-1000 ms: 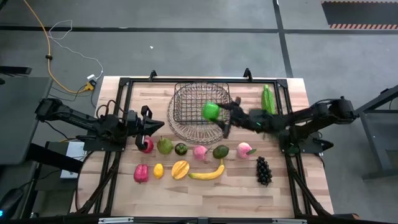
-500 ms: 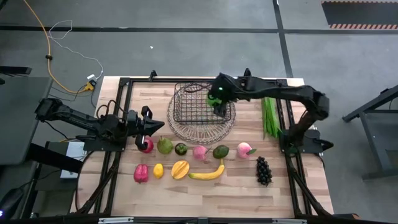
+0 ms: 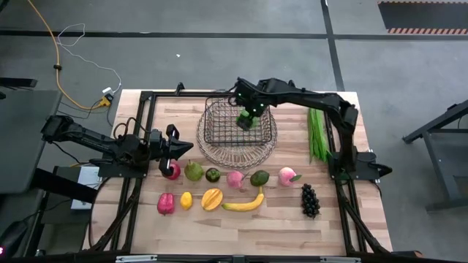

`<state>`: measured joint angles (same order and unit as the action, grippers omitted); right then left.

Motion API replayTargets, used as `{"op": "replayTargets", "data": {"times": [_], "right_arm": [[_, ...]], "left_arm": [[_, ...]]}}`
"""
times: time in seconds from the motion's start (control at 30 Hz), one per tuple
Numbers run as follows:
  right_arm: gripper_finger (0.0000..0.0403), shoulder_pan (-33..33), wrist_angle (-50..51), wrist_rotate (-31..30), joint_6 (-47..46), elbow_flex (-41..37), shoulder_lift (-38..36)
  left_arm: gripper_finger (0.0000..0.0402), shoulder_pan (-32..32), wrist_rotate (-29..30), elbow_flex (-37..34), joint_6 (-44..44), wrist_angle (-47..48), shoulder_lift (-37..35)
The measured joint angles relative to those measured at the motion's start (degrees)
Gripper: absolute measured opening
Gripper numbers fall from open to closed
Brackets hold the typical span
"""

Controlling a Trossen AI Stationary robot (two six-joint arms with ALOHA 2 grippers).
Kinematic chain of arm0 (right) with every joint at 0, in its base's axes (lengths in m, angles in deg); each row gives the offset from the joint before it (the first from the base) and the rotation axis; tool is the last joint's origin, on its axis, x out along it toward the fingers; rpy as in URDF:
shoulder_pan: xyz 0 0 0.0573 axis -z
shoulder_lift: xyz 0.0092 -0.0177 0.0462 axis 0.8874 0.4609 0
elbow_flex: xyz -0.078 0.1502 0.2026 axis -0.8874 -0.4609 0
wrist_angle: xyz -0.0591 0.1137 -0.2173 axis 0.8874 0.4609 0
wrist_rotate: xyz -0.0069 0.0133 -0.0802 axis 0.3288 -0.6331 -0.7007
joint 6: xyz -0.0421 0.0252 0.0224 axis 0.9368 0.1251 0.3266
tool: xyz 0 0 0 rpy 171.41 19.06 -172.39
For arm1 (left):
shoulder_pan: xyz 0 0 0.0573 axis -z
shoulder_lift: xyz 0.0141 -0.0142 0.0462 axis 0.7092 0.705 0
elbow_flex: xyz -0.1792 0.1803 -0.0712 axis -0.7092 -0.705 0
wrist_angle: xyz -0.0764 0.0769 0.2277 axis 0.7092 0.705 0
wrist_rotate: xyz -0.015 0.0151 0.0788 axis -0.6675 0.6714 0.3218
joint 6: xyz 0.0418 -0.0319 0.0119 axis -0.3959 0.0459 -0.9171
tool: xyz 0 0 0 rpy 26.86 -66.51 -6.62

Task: Build produce basket
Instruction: Put the green apple into the black wire basket

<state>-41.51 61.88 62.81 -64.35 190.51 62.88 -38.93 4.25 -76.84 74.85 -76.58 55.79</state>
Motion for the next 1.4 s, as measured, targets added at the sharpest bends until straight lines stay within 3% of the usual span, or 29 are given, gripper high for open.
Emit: {"op": "replayTargets", "data": {"times": [0.33, 0.6, 0.7, 0.9, 1.4], "right_arm": [[0.0301, 0.83, -0.95, -3.34, -19.25, 0.00, 6.18], [0.0301, 0.87, -2.06, -6.65, -20.97, 0.00, 9.32], [0.0301, 0.85, -2.80, -11.62, -22.52, 0.02, 9.32], [0.0302, 0.85, -3.78, -15.40, -25.40, 0.02, 9.43], [0.0338, 0.83, -3.74, -14.96, -23.59, 0.02, 9.43]], "left_arm": [[0.0000, 0.00, -0.27, 0.00, 0.09, -0.02, 0.00], [0.0000, 0.02, -0.42, 0.00, 0.04, 0.00, 0.00], [0.0000, 0.02, -0.42, 0.00, 0.04, 0.00, 0.00], [0.0000, 0.02, -0.43, 0.00, 0.17, -0.02, 0.00], [0.0000, 0.02, -0.42, 0.00, 0.11, -0.02, 0.00]]}}
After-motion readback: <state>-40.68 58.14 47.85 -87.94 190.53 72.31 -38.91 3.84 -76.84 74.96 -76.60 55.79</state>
